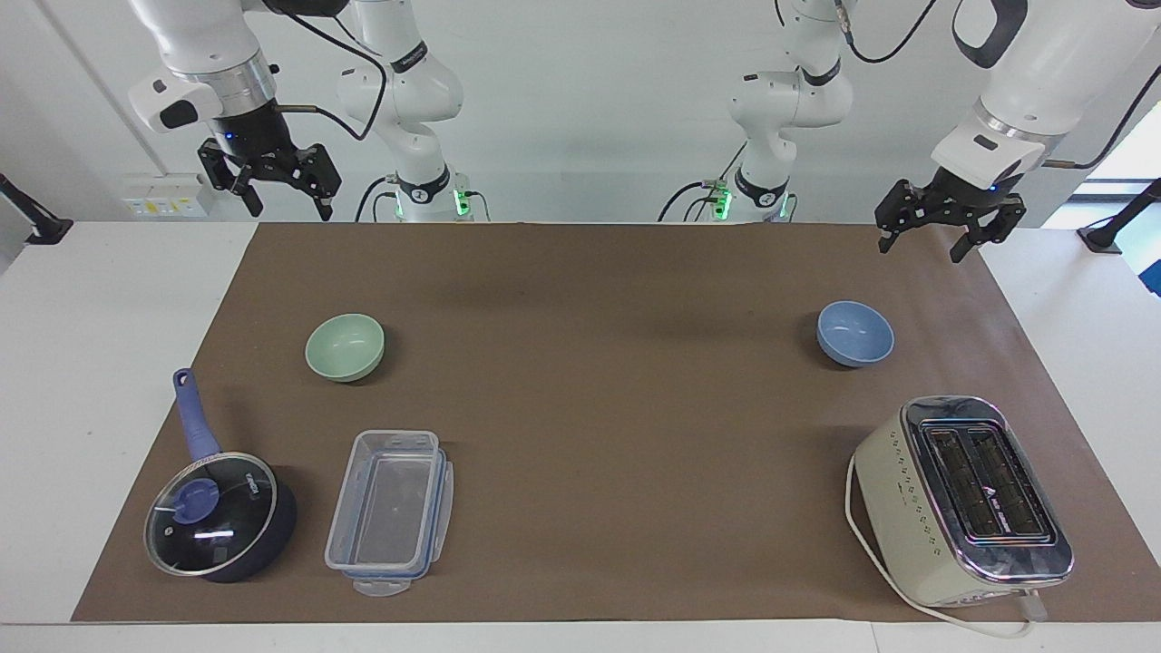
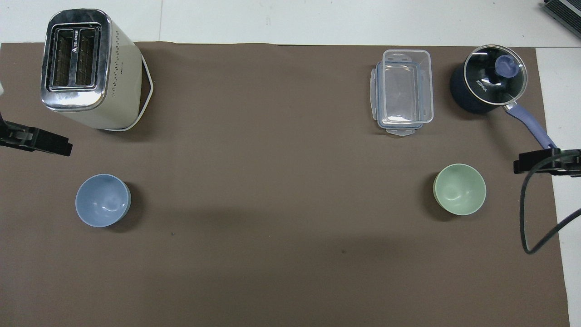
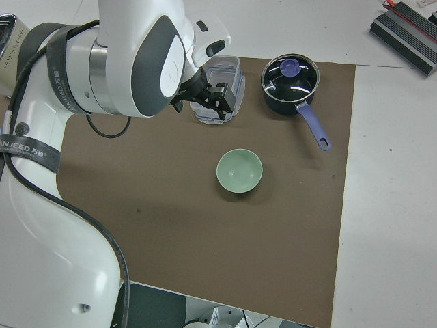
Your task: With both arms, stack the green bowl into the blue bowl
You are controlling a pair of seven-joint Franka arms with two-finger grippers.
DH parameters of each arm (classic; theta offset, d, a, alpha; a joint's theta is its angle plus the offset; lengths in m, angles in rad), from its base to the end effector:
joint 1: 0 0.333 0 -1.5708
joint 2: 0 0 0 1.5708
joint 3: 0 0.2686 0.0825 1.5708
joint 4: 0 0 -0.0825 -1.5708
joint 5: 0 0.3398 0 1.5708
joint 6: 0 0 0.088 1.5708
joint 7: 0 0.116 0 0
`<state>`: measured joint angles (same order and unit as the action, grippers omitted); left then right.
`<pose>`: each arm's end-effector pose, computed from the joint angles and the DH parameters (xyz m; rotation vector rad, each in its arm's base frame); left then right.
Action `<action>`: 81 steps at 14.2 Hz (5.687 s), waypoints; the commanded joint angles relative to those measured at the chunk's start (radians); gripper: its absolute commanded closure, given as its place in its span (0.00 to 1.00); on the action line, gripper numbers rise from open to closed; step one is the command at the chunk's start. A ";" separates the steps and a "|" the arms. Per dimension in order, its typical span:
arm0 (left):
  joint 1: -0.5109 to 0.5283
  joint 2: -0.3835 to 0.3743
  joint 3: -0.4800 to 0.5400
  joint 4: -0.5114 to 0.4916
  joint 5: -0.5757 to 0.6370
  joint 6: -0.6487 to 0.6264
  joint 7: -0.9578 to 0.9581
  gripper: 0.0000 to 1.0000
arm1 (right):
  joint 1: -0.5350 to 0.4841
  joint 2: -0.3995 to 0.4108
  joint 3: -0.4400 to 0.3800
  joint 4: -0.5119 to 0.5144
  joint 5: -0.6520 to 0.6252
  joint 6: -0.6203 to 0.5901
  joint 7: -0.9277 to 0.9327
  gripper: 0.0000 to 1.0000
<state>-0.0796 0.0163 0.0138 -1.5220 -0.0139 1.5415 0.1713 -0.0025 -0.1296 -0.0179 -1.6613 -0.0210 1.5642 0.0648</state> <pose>0.5110 -0.0354 0.5780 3.1061 -0.3706 0.0061 0.4750 -0.0127 0.5927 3.1204 -0.1336 0.0514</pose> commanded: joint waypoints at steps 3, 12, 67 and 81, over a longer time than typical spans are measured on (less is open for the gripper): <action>-0.003 -0.010 0.006 -0.015 -0.011 0.000 0.010 0.00 | -0.010 -0.004 0.003 0.008 0.018 -0.018 -0.008 0.00; -0.014 -0.010 0.005 -0.015 -0.011 0.003 0.005 0.00 | -0.010 -0.004 0.004 0.008 0.018 -0.018 -0.008 0.00; 0.098 -0.045 0.022 -0.156 -0.152 0.071 0.178 0.00 | -0.010 -0.004 0.004 0.008 0.018 -0.018 -0.008 0.00; 0.267 -0.072 0.022 -0.450 -0.270 0.298 0.352 0.00 | -0.010 -0.004 0.003 0.008 0.018 -0.018 -0.008 0.00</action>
<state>0.1612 -0.0182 0.0437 -1.8878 -0.2616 1.7786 0.4754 -0.0025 -0.1296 -0.0179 -1.6612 -0.0210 1.5642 0.0648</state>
